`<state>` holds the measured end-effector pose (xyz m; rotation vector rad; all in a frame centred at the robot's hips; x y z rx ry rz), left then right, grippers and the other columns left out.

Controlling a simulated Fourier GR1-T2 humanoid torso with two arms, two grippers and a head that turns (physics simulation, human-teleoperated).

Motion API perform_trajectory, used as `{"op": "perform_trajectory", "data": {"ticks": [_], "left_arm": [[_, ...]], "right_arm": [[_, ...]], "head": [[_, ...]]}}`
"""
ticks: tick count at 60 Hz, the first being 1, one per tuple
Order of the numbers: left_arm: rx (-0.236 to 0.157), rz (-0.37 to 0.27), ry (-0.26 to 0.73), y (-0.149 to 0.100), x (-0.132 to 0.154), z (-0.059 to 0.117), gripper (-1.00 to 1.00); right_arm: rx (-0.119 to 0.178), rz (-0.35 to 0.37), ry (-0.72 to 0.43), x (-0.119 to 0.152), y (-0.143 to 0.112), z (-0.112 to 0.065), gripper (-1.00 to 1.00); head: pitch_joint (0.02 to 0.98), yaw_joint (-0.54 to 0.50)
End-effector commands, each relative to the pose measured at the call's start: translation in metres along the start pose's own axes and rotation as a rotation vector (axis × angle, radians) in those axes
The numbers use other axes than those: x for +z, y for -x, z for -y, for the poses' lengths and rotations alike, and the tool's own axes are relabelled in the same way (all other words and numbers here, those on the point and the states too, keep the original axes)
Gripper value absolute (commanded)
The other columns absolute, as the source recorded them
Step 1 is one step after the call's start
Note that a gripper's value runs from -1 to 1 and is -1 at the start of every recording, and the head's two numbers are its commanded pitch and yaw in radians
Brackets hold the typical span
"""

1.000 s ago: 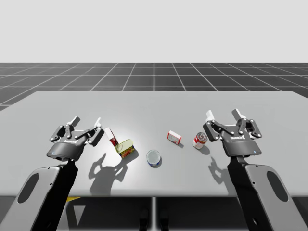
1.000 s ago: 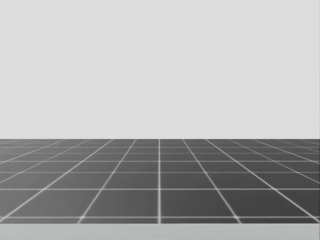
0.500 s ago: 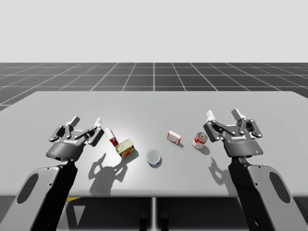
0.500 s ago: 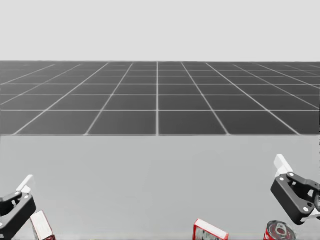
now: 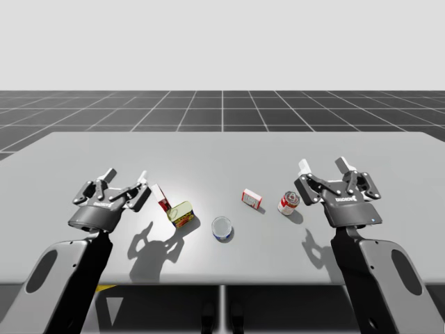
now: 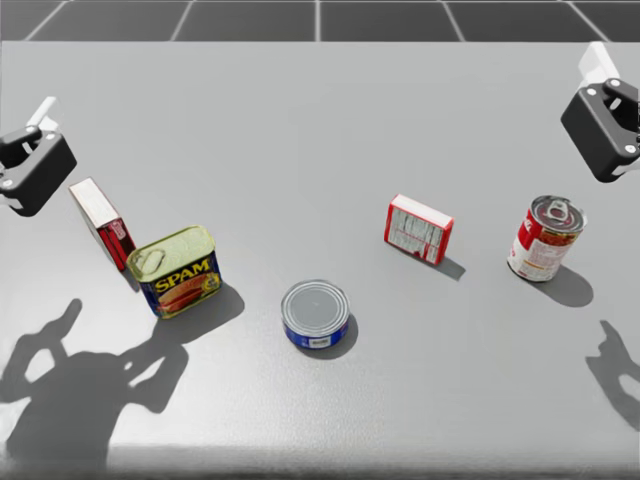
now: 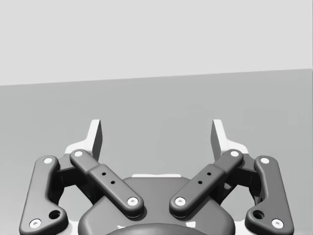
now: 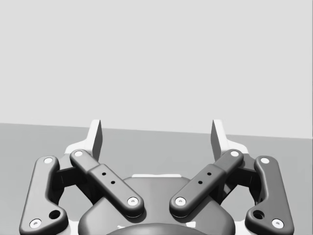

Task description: Pick up the tuna fish can and lift it.

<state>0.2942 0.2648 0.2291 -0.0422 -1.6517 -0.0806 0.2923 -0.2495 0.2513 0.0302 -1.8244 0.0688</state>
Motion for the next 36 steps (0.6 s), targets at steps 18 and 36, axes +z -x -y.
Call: {"op": "perform_trajectory", "data": {"ticks": [18, 36], "left_arm": [[-0.005, -0.012, 0.01, 0.004, -0.002, 0.003, -1.0], [0.003, -0.01, 0.01, 0.003, -0.002, 0.002, -1.0]], "right_arm": [[-0.015, -0.056, -0.029, 0.001, -0.002, -0.012, -1.0], [-0.04, -0.152, -0.243, 0.04, -0.022, -0.028, -1.0]], "head": [[0.924, 0.03], [0.917, 0.02]]}}
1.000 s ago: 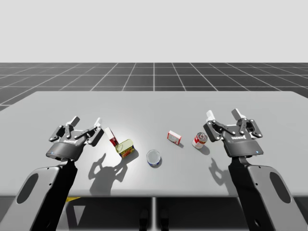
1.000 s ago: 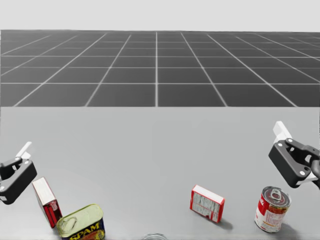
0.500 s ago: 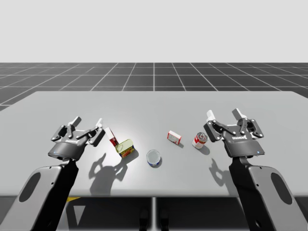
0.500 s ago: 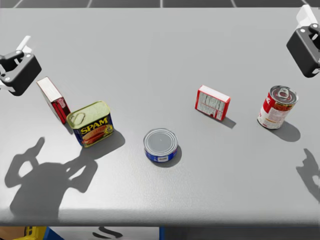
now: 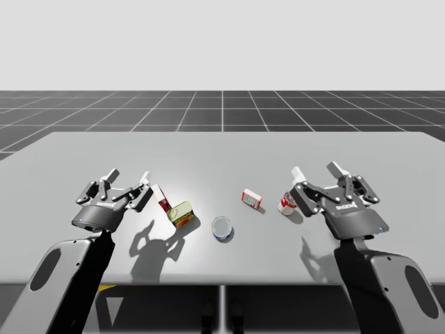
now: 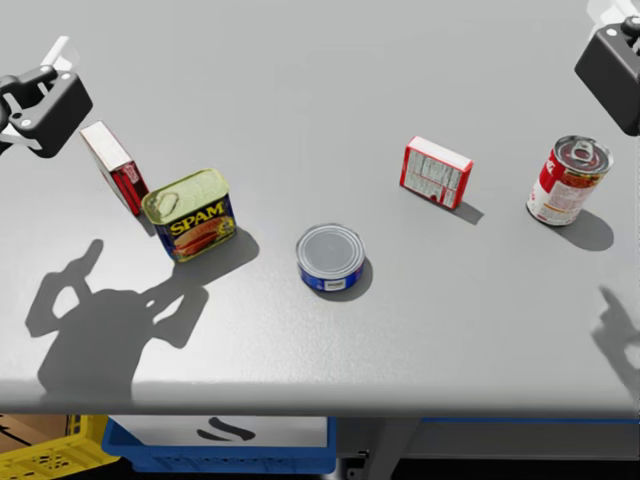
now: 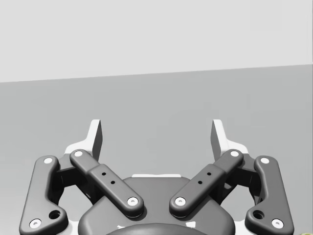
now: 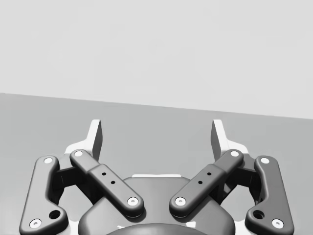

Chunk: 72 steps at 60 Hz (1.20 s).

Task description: Pick up the tuna fish can and lift it.

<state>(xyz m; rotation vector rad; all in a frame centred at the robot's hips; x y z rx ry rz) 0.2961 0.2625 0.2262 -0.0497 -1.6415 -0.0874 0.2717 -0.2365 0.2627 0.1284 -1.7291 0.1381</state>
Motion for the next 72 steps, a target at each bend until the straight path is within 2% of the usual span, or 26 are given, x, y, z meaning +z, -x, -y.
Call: {"op": "perform_trajectory", "data": {"ticks": [1, 3, 9, 16, 18, 29, 30, 32, 35, 38, 41, 45, 49, 56, 61, 63, 72], "left_arm": [[0.002, 0.0, 0.001, 0.0, 0.0, 0.0, -1.0], [0.003, 0.001, 0.001, 0.0, 0.0, 0.0, -1.0], [0.005, 0.002, 0.001, 0.0, 0.0, -0.001, -1.0], [0.007, 0.003, 0.001, 0.0, 0.0, -0.001, -1.0], [0.007, 0.003, 0.001, 0.0, 0.0, -0.001, -1.0], [0.005, 0.005, 0.003, 0.0, 0.0, -0.001, -1.0], [0.005, 0.005, 0.004, 0.0, 0.0, 0.0, -1.0], [0.004, 0.004, 0.005, 0.001, 0.0, 0.0, -1.0], [0.006, 0.001, 0.008, 0.001, 0.0, 0.0, -1.0], [0.007, 0.0, 0.008, 0.001, 0.0, 0.0, -1.0], [0.007, -0.001, 0.008, 0.001, 0.0, 0.001, -1.0], [0.007, -0.001, 0.007, 0.001, 0.0, 0.001, -1.0], [0.006, 0.0, 0.007, 0.001, 0.0, 0.001, -1.0], [0.008, 0.0, 0.008, 0.001, 0.0, 0.001, -1.0], [0.009, 0.0, 0.007, 0.001, 0.0, 0.001, -1.0], [0.01, 0.001, 0.006, 0.001, 0.0, 0.001, -1.0], [0.012, 0.004, 0.003, 0.0, 0.001, 0.0, -1.0]], "right_arm": [[-0.015, -0.074, -0.159, 0.025, -0.002, -0.019, -1.0], [-0.036, -0.106, -0.208, 0.033, -0.002, -0.025, -1.0], [-0.036, -0.154, -0.315, 0.053, 0.003, -0.042, -1.0], [-0.016, -0.184, -0.396, 0.072, 0.01, -0.06, -1.0], [-0.021, -0.2, -0.431, 0.078, 0.013, -0.066, -1.0], [0.008, -0.237, -0.519, 0.088, 0.032, -0.087, -1.0], [0.002, -0.24, -0.528, 0.088, 0.035, -0.089, -1.0], [-0.005, -0.239, -0.529, 0.088, 0.038, -0.092, -1.0], [0.015, -0.255, -0.546, 0.086, 0.046, -0.097, -1.0], [0.006, -0.276, -0.564, 0.083, 0.054, -0.102, -1.0], [0.016, -0.283, -0.57, 0.08, 0.06, -0.106, -1.0], [0.002, -0.308, -0.583, 0.076, 0.068, -0.111, -1.0], [0.008, -0.318, -0.586, 0.072, 0.075, -0.116, -1.0], [-0.027, -0.362, -0.595, 0.062, 0.089, -0.123, -1.0], [-0.024, -0.368, -0.59, 0.055, 0.096, -0.126, -1.0], [-0.032, -0.377, -0.588, 0.051, 0.099, -0.127, -1.0], [-0.013, -0.389, -0.588, 0.038, 0.11, -0.131, -1.0]], "head": [[0.916, 0.02], [0.915, 0.02], [0.911, 0.01], [0.911, 0.01], [0.911, 0.01], [0.908, 0.01], [0.908, 0.01], [0.906, 0.01], [0.906, 0.01], [0.905, 0.01], [0.906, 0.01], [0.906, 0.01], [0.905, 0.01], [0.902, 0.01], [0.903, 0.01], [0.903, 0.01], [0.902, 0.01]]}}
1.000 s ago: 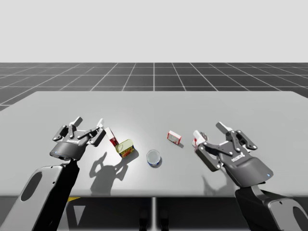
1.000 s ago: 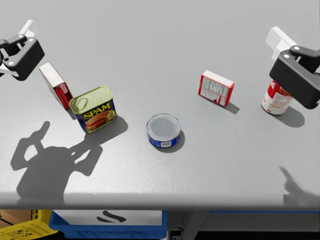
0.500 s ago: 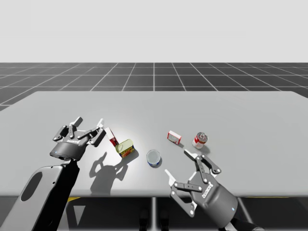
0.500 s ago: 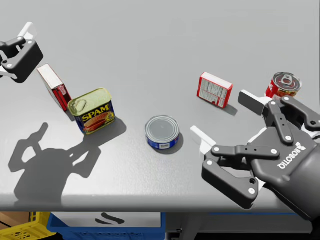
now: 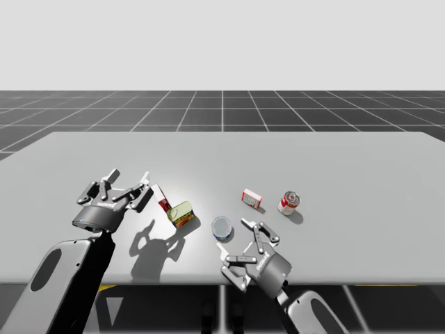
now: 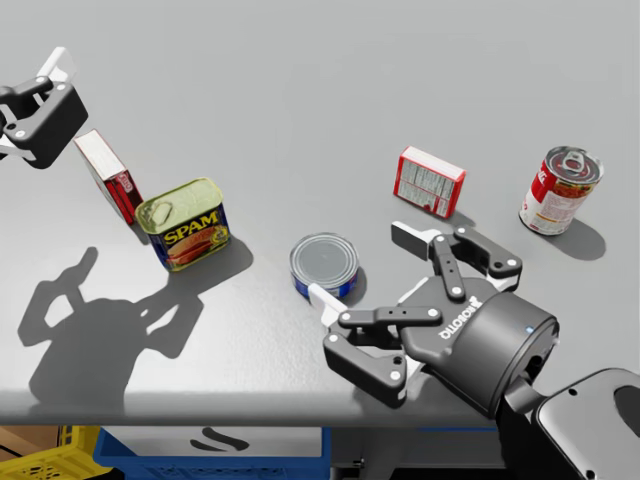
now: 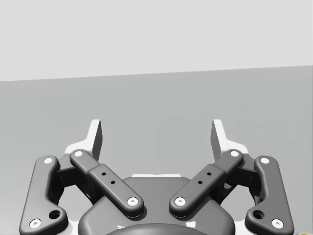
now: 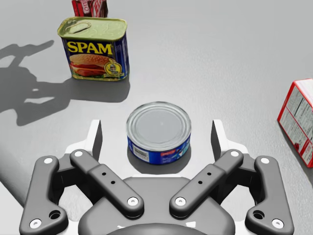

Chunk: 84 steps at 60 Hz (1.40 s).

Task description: Pick up the tuna fish can and lift it.

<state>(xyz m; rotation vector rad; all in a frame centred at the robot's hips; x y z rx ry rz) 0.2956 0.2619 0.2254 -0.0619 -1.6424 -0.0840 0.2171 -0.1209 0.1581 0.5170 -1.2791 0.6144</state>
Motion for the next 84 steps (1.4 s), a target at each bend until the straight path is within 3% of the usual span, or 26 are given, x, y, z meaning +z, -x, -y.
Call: {"op": "perform_trajectory", "data": {"ticks": [1, 16, 21, 33, 35, 37, 38, 39, 41, 52, 65, 84], "left_arm": [[0.002, 0.002, -0.003, -0.001, 0.0, -0.001, -1.0], [0.003, 0.002, -0.005, -0.001, 0.0, -0.002, -1.0], [0.002, 0.001, -0.005, -0.001, 0.0, -0.002, -1.0], [0.0, 0.001, -0.006, -0.001, 0.0, -0.002, -1.0], [-0.001, 0.0, -0.006, -0.001, 0.0, -0.002, -1.0], [-0.001, 0.0, -0.005, 0.0, 0.0, -0.001, -1.0], [-0.001, -0.001, -0.005, 0.0, 0.0, -0.001, -1.0], [-0.002, -0.001, -0.004, 0.0, 0.0, -0.001, -1.0], [-0.002, -0.002, -0.004, 0.0, 0.0, -0.001, -1.0], [-0.005, -0.004, -0.002, 0.001, 0.0, 0.0, -1.0], [-0.007, -0.012, -0.002, 0.003, -0.001, 0.001, -1.0], [-0.004, -0.016, -0.003, 0.004, -0.002, 0.001, -1.0]], "right_arm": [[0.0, -0.024, -0.001, -0.019, 0.009, 0.003, -1.0], [0.007, -0.04, -0.007, -0.042, 0.016, 0.004, -1.0], [-0.012, -0.044, -0.004, -0.047, 0.018, 0.003, -1.0], [0.007, -0.047, -0.014, -0.051, 0.023, 0.004, -0.97], [0.006, -0.045, -0.016, -0.051, 0.024, 0.004, -0.82], [0.009, -0.053, -0.022, -0.049, 0.024, 0.003, -0.35], [0.01, -0.055, -0.026, -0.048, 0.025, 0.003, 0.35], [0.01, -0.053, -0.025, -0.049, 0.025, 0.003, 0.6], [0.011, -0.055, -0.023, -0.048, 0.025, 0.004, 0.74], [0.005, -0.051, -0.023, -0.047, 0.028, 0.005, 0.78], [0.007, -0.048, -0.017, -0.045, 0.028, 0.007, 0.77], [0.022, -0.035, -0.004, -0.045, 0.029, 0.009, 0.89]], "head": [[0.902, 0.01], [0.897, 0.01], [0.897, 0.01], [0.891, 0.01], [0.889, 0.01], [0.886, 0.01], [0.88, 0.01], [0.878, 0.01], [0.871, 0.01], [0.792, 0.0], [0.582, -0.01], [0.503, 0.0]]}}
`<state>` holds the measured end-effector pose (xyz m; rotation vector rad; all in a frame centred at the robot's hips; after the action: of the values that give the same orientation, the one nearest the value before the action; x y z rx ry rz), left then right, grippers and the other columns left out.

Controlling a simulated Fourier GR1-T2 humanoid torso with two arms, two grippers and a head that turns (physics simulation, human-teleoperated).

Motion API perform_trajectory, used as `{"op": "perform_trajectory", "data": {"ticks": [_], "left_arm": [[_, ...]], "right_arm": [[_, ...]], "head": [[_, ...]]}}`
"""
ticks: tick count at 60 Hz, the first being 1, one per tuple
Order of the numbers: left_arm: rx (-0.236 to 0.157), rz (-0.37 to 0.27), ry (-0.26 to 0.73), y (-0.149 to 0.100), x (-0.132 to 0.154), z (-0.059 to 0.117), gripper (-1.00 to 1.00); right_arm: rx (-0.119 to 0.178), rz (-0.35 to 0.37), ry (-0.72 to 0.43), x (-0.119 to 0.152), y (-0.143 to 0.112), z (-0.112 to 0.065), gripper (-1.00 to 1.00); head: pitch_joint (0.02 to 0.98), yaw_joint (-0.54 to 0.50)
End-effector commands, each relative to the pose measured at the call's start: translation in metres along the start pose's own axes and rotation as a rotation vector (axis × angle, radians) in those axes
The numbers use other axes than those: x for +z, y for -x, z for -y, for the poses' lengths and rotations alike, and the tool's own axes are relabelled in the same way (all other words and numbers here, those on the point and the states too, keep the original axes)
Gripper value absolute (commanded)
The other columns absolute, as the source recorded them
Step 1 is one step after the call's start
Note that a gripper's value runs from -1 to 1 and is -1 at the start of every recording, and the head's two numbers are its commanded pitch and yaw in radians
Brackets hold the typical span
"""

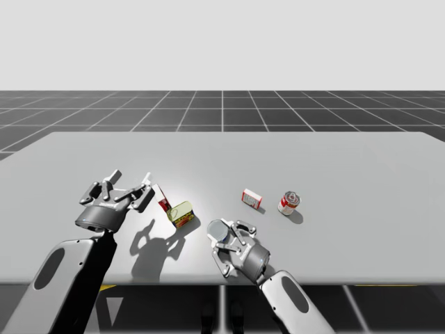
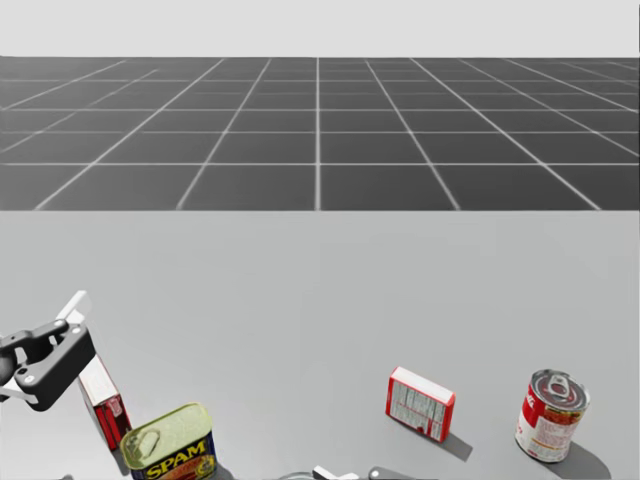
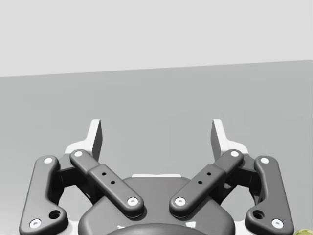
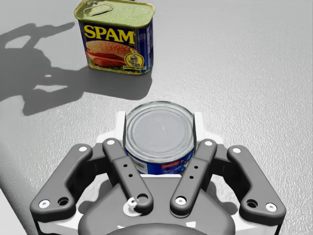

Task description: Pick up the tuna fish can and lift it.

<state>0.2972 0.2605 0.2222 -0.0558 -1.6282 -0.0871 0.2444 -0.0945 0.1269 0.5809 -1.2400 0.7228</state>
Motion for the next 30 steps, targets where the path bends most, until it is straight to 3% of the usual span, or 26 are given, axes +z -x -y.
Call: {"op": "perform_trajectory", "data": {"ticks": [1, 5, 9, 30], "left_arm": [[0.001, -0.001, -0.001, 0.001, 0.0, -0.001, -1.0], [0.002, 0.0, -0.002, 0.0, 0.0, -0.001, -1.0], [0.004, 0.002, -0.003, -0.001, 0.0, -0.001, -1.0], [0.008, 0.006, -0.005, -0.002, 0.001, -0.004, -1.0]], "right_arm": [[-0.013, -0.014, 0.111, 0.0, 0.007, 0.009, 0.89], [0.018, 0.001, 0.133, -0.001, 0.006, 0.011, 0.92], [0.02, 0.021, 0.143, 0.0, 0.001, 0.011, 0.96], [0.09, 0.154, 0.179, 0.014, -0.054, 0.011, 0.98]], "head": [[0.504, -0.01], [0.507, -0.01], [0.511, -0.01], [0.504, -0.02]]}}
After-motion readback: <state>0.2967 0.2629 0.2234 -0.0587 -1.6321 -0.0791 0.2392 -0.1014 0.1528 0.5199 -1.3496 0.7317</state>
